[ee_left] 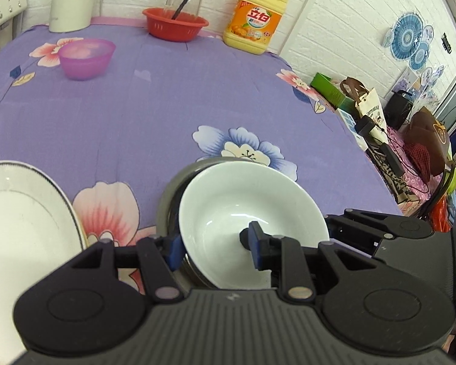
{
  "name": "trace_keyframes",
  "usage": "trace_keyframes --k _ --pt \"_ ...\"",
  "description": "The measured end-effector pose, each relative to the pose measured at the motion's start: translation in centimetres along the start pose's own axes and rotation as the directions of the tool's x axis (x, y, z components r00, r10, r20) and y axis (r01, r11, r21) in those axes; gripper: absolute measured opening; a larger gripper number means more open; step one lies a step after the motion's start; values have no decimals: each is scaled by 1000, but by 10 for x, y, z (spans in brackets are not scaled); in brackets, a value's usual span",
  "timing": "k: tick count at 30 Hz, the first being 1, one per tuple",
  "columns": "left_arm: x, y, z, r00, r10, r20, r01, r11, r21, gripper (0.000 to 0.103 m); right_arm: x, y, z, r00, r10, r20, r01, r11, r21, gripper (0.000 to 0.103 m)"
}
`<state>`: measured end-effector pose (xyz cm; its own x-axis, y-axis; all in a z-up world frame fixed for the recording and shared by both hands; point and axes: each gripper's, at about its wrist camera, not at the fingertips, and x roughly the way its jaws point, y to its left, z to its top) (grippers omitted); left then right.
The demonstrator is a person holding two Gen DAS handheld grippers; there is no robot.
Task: Organize plates and bowls
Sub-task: 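Lower the white bowl into the steel bowl and open the left tool, then move the left tool toward the pink plastic bowl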
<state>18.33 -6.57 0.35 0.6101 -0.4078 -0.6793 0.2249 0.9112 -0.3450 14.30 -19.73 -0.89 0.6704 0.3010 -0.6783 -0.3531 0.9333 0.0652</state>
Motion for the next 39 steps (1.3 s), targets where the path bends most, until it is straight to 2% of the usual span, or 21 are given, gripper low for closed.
trace_keyframes --k 12,13,14,16,17,18,19,21,22,24,26,33,37,39 --pt "-1 4 4 999 -34 5 34 999 16 30 -4 -7 -3 999 21 25 -22 998 53 70" --pt "-3 5 4 999 -44 5 44 999 16 34 -5 -7 -4 999 25 26 -26 998 57 70" --pt "-6 6 4 998 -61 10 61 998 16 48 -6 -8 -4 999 28 28 -29 998 62 71" --pt "-10 5 5 998 -64 22 64 998 24 55 -9 -7 -6 999 25 37 -27 998 57 72" --pt "-13 4 6 997 -65 34 64 997 33 61 -12 -8 -6 999 14 50 -17 998 59 82" --pt "-15 2 7 997 -51 49 49 998 43 74 -17 -9 -6 998 4 70 -8 998 64 84" --pt "-17 1 9 997 -21 69 18 999 51 76 -20 -9 -6 996 0 84 -6 998 69 86" --pt "-21 0 12 996 -24 91 19 998 64 76 -26 -14 -4 994 23 105 -32 996 89 103" --pt "-21 1 13 995 -31 90 26 998 57 76 -28 -15 -3 993 35 113 -47 994 98 103" --pt "-22 5 16 995 -40 88 37 999 39 76 -30 -13 -3 992 -7 127 -5 995 97 103" --pt "-23 8 16 995 -22 92 18 999 40 76 -32 -11 -3 989 -32 142 21 997 76 103" --pt "-23 25 19 996 27 82 -29 999 24 76 -26 -15 2 992 -17 124 7 997 82 103" --pt "-32 41 29 994 36 108 -34 999 -13 78 -22 -18 18 993 42 109 -56 990 130 103" --pt "-39 51 37 990 45 132 -41 999 -30 78 -20 -12 33 993 63 99 -74 990 116 103"
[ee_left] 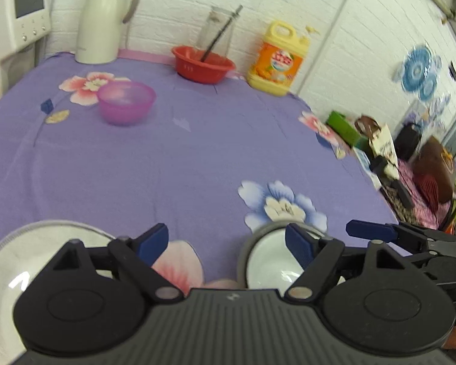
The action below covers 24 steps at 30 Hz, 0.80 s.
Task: Organize plates and bowls
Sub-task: 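Move the left tool toward the pink plastic bowl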
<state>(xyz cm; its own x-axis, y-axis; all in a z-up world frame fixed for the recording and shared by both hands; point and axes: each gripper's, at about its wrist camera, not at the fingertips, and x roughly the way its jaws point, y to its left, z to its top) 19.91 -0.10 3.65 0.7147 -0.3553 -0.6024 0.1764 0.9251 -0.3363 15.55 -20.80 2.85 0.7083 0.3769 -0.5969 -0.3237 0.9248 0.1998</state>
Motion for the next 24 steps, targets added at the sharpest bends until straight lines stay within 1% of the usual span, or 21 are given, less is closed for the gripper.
trace_keyframes --k 2,5,6,8,9,11,14,15,17,19,21,24 --pt "-7 10 10 999 18 28 -18 1000 -4 79 2 12 14 1000 6 -7 -6 1000 -25 103" --pt "-13 26 24 997 55 55 -55 999 1 79 6 30 33 1000 19 6 -19 999 -51 103" --pt "-14 32 27 996 66 61 -66 998 1 79 9 35 37 999 44 9 -44 997 -64 103" --pt "-16 45 34 994 86 69 -86 996 -5 79 15 45 43 992 123 3 -122 986 -112 103" --pt "-16 52 37 993 96 72 -96 995 -8 79 21 51 46 990 144 -12 -144 979 -144 103" --pt "-16 68 42 989 127 72 -126 992 -14 79 34 64 50 988 151 -36 -156 961 -229 103" --pt "-13 92 46 982 180 62 -179 984 -14 79 55 79 54 983 151 -100 -176 925 -336 103" --pt "-12 100 46 979 199 54 -198 980 -14 79 63 80 56 979 152 -136 -191 919 -346 103" --pt "-7 118 47 972 231 34 -230 973 -20 79 78 81 63 974 141 -179 -196 920 -339 103" --pt "-2 135 50 968 251 22 -250 968 -35 79 90 82 70 975 121 -187 -179 926 -333 103" --pt "2 149 56 965 261 17 -260 964 -47 79 104 83 78 980 84 -182 -142 932 -334 103" --pt "12 167 74 960 280 21 -278 958 -62 79 129 84 88 984 47 -171 -105 929 -354 103"
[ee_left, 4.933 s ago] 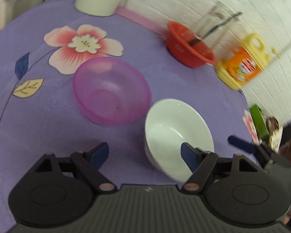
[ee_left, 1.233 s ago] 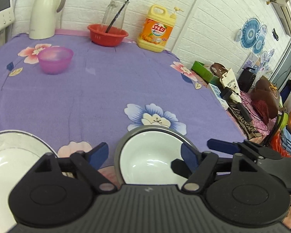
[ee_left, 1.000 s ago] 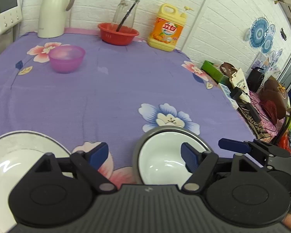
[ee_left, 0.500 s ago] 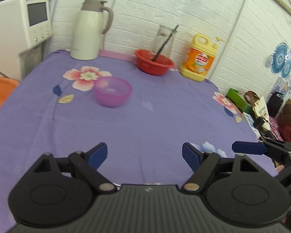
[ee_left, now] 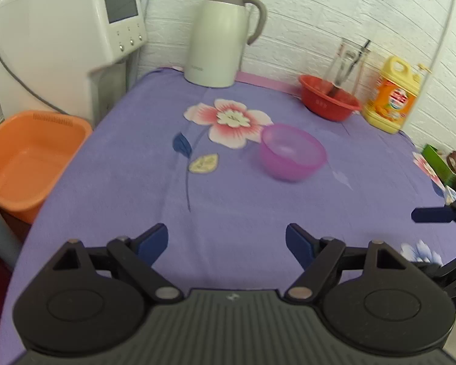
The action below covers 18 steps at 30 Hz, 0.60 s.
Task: Organize plates and bowls
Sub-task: 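Move the left tool toward the pink plastic bowl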
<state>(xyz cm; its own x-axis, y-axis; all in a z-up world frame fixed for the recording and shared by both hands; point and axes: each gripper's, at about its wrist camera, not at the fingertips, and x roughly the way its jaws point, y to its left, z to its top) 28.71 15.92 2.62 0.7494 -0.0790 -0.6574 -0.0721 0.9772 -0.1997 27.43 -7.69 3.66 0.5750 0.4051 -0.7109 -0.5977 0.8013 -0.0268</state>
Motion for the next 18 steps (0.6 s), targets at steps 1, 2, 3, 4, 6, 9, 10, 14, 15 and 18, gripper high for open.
trace_keyframes --k 1,2,3,4,6,9,10,14,15,18 --pt "7 2 9 1000 4 4 -4 1000 -1 79 12 -3 5 1000 -4 -14 4 1000 0 103" --pt "13 3 16 1000 10 7 -10 1000 -8 79 24 -6 9 1000 -9 -21 9 1000 0 103" --pt "19 4 23 1000 12 8 -12 1000 -15 79 36 -9 14 999 -25 -27 25 1000 3 103" --pt "25 3 29 1000 5 9 -5 1000 -16 79 47 -11 18 999 -37 -37 37 999 6 103" --pt "36 0 37 1000 3 3 -3 1000 -20 79 69 -16 26 998 -49 -50 49 999 5 103" --pt "55 -3 45 1000 0 -5 0 1000 -20 79 93 -22 33 996 -70 -63 70 998 -8 103" --pt "60 -4 46 1000 -1 -9 1 1000 -21 79 99 -23 34 995 -77 -67 76 997 -14 103" --pt "84 -7 50 1000 -19 -22 18 999 -31 79 118 -28 36 995 -53 -82 50 998 -41 103" --pt "90 -8 52 999 -25 -24 24 999 -32 79 119 -31 35 997 -32 -69 29 999 -40 103" --pt "107 -9 60 998 -54 -16 53 997 -49 80 122 -42 33 998 32 -46 -31 999 15 103"
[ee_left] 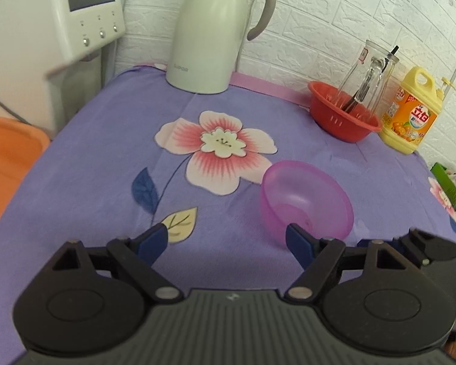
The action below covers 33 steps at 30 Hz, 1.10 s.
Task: Organize plates and bowls
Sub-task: 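Move the left tool toward the pink plastic bowl, then grasp the pink plastic bowl rim with the left tool, then carry the pink bowl over the stack with the left tool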
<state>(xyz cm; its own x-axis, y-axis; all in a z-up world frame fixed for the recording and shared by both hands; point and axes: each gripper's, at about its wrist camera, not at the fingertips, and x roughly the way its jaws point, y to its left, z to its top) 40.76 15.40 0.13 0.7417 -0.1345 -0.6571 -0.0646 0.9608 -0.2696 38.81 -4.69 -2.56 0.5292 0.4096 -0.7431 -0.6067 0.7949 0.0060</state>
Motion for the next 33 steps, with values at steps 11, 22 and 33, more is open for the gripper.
trace_keyframes --k 11,22,33 --pt "63 -10 26 997 -68 -19 69 995 65 82 1 -8 -2 995 56 79 -51 996 -68 103" --pt "91 -30 29 991 -132 -26 135 969 209 75 19 -14 12 989 72 131 -62 995 -76 103" --pt "70 -62 29 987 -161 9 149 934 323 40 11 -12 21 977 29 211 -2 992 -127 103"
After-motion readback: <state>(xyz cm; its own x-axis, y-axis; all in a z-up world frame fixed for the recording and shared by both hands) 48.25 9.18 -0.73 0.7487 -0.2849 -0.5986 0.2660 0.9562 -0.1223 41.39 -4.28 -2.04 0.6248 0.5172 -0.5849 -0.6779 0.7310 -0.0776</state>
